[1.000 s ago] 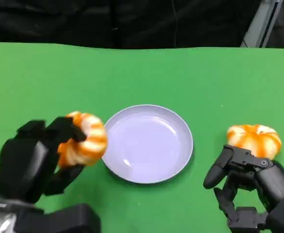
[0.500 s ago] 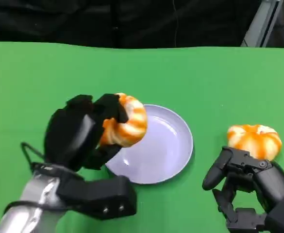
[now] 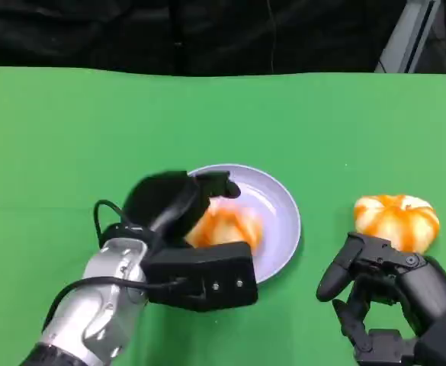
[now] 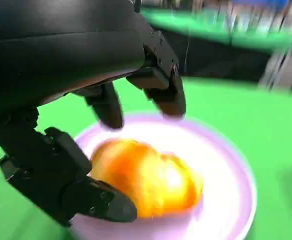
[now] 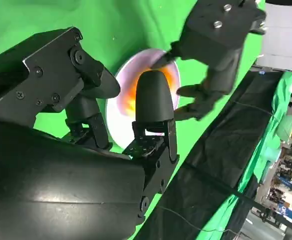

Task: Grasp the bread from the table and place it into the plate.

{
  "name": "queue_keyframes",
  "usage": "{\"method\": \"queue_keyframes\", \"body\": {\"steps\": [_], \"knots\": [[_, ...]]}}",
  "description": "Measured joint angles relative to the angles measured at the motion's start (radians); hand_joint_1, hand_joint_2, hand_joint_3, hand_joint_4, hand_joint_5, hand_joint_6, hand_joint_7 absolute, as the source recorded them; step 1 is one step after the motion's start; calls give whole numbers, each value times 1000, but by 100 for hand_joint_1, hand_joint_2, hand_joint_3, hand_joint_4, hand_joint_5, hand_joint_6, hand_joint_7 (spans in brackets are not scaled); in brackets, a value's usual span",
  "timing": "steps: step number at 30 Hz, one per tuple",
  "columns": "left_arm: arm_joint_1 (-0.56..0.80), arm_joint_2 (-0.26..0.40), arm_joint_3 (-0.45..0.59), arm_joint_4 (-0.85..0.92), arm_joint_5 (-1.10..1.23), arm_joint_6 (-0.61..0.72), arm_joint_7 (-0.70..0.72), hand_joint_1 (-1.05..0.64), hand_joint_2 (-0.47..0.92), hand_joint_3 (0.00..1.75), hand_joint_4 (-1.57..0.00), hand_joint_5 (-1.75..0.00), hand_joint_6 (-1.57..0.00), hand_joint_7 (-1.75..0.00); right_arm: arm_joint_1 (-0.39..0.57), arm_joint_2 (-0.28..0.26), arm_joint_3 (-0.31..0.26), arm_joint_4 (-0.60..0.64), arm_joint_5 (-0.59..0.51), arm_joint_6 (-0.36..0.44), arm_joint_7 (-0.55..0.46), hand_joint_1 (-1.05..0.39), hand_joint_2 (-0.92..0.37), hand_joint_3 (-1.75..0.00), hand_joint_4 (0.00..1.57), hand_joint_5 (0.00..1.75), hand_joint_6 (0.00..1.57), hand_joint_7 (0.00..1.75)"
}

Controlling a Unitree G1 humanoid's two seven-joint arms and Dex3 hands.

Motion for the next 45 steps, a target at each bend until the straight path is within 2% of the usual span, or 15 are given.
{"method": "queue_keyframes", "body": {"steps": [1,4,12,16,19,20,22,28,33,34,35,36,38,41,45], "knots": [[0,6,-9,-4,3,9,-13,-69,92,20,-1,-20,-8,-1,0,0,0,0,0,0,0,7,-48,-114,72,160,68,139],[1,24,-24,-19,9,23,-43,-76,92,27,0,-3,-2,-1,0,0,0,0,1,0,0,6,-48,-114,73,161,68,139],[22,66,-30,-100,-18,57,-156,-77,92,34,-1,0,-4,-2,-1,0,0,0,1,0,0,6,-48,-114,73,160,68,139],[87,88,41,-182,-119,-11,-143,-59,92,27,-24,-15,-23,-10,0,0,0,0,1,-2,1,7,-48,-114,73,160,68,139],[149,92,112,-234,-195,-85,-86,-45,92,26,-25,-65,-41,-11,0,-1,-1,0,1,-3,1,6,-48,-114,73,159,68,139],[171,93,136,-253,-220,-102,-74,-41,92,25,-27,-74,-47,-13,-1,0,0,-1,2,-3,1,6,-48,-114,73,159,68,139],[219,100,178,-302,-258,-130,-63,-37,92,24,-31,-82,-55,-16,-2,-1,0,-1,2,-3,2,5,-48,-114,73,159,68,139],[366,148,296,-458,-381,-196,-69,-23,92,18,-60,-91,-83,-24,-4,0,-2,-1,5,-3,3,5,-48,-113,73,159,67,139],[516,123,386,-530,-528,-255,-66,-11,90,22,-76,-105,-102,-34,-6,-1,-7,-2,7,-3,5,4,-47,-114,75,161,68,140],[543,111,396,-543,-540,-261,-60,-8,84,35,-77,-110,-102,-43,-6,-2,-10,-2,10,-3,7,3,-47,-115,74,162,67,140],[572,95,407,-555,-562,-267,-51,-4,70,65,-77,-119,-97,-62,-6,-2,-13,-2,14,-4,9,4,-46,-116,74,163,67,141],[599,76,417,-567,-583,-270,-45,-3,63,82,-76,-129,-92,-78,-6,-3,-15,-2,19,-4,11,4,-45,-118,75,163,67,141],[646,39,434,-578,-624,-294,-32,0,56,101,-75,-146,-83,-105,-6,-5,-16,-1,22,-10,14,6,-44,-120,76,163,68,142],[708,-2,452,-582,-668,-350,-14,4,55,118,-77,-155,-79,-126,-6,-6,-19,-1,23,-24,14,5,-43,-121,76,163,68,143],[764,-51,460,-581,-703,-395,-6,5,51,131,-79,-161,-77,-137,-6,-6,-21,2,24,-25,14,5,-41,-123,76,162,68,143]]}}
